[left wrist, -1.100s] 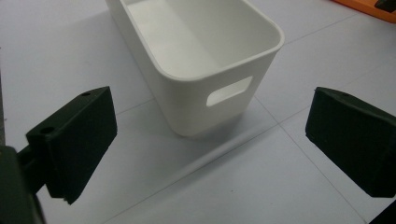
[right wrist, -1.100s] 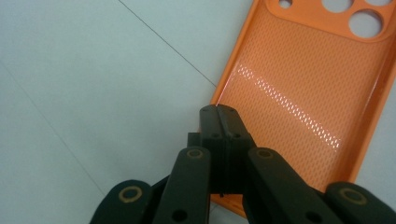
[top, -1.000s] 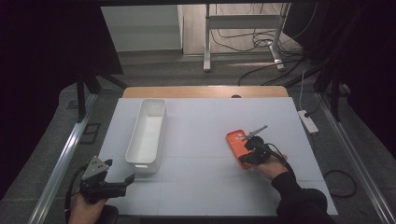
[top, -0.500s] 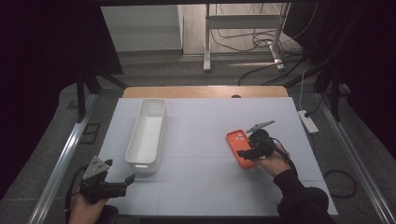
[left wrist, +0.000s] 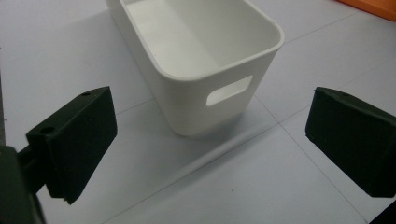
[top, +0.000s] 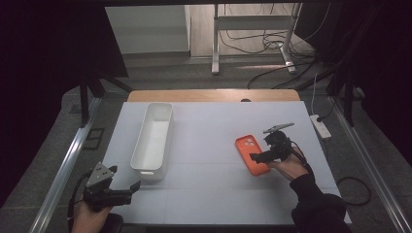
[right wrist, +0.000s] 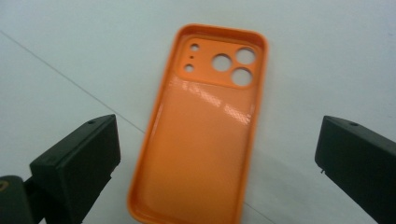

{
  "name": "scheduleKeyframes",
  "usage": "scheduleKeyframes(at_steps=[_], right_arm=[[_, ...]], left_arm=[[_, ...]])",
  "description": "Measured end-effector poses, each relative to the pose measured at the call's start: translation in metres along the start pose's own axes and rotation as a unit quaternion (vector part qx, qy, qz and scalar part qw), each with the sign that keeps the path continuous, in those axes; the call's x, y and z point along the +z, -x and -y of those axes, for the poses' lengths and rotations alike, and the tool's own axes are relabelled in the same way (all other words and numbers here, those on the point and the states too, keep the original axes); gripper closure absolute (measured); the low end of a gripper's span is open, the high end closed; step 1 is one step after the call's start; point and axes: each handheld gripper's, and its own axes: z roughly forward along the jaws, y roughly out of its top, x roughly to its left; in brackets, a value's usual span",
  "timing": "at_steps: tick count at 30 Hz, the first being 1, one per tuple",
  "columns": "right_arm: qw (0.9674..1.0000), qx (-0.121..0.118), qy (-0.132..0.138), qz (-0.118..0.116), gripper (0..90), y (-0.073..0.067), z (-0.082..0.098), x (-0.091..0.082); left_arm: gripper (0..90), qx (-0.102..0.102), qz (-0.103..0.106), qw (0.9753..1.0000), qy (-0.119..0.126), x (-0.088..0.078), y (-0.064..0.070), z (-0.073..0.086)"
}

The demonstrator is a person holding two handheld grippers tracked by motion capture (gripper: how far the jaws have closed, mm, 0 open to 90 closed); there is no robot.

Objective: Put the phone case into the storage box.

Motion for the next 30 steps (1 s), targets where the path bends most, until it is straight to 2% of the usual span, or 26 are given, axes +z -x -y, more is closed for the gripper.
scheduleKeyframes(at_steps=[5, 12, 21, 26, 30], right_arm=[[0.9998, 0.012, -0.001, 0.018, 0.0, 0.010, 0.002, -0.005], [0.9994, 0.026, -0.002, 0.024, 0.0, 0.019, 0.003, -0.010], [0.9985, 0.020, -0.035, 0.037, 2.9, 0.023, 0.009, 0.003], [0.9977, 0.027, -0.051, 0.035, 7.4, 0.026, 0.014, 0.012], [0.9970, 0.022, -0.068, 0.030, 12.9, 0.026, 0.018, 0.019]], left_arm=[[3.0, -0.001, 0.000, 1.0000, 0.001, 0.000, 0.000, 0.000], [3.0, -0.001, 0.000, 1.0000, 0.001, 0.000, 0.000, 0.000], [3.0, 0.000, 0.000, 1.0000, 0.000, 0.000, 0.000, 0.000], [3.0, -0.002, 0.000, 1.0000, 0.000, -0.001, -0.001, 0.001], [3.0, -0.001, 0.000, 1.0000, 0.000, 0.000, 0.000, 0.000]])
